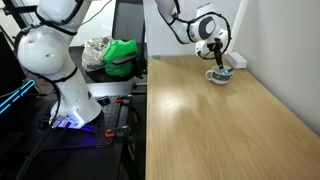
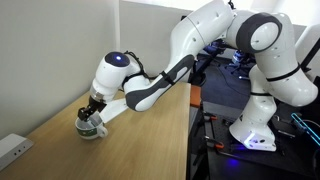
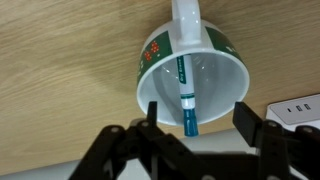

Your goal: Pick the marker from the cup and put it on the table

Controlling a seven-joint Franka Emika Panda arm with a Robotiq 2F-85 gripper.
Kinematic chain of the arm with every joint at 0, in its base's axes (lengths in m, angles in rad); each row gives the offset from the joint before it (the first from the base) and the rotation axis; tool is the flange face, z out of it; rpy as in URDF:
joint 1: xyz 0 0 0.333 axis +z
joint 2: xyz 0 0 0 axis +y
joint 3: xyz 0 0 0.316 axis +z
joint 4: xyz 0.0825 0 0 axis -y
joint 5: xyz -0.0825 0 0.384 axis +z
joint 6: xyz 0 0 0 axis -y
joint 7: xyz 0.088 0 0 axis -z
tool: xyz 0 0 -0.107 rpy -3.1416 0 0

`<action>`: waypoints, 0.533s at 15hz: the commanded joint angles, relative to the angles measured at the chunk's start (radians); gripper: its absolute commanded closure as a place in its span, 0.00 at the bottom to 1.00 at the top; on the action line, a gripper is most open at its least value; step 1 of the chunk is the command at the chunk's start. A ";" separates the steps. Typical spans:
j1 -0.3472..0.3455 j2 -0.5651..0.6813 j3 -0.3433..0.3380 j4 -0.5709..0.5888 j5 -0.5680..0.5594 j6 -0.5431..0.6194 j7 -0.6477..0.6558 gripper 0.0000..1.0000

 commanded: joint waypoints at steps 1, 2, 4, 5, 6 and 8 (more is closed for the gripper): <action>0.017 0.029 -0.025 0.033 0.056 0.017 -0.065 0.22; 0.017 0.035 -0.026 0.039 0.067 0.013 -0.080 0.24; 0.017 0.047 -0.031 0.048 0.082 0.010 -0.103 0.28; 0.018 0.054 -0.035 0.054 0.088 0.008 -0.115 0.30; 0.018 0.062 -0.038 0.062 0.093 0.005 -0.128 0.30; 0.016 0.080 -0.039 0.080 0.100 0.003 -0.159 0.29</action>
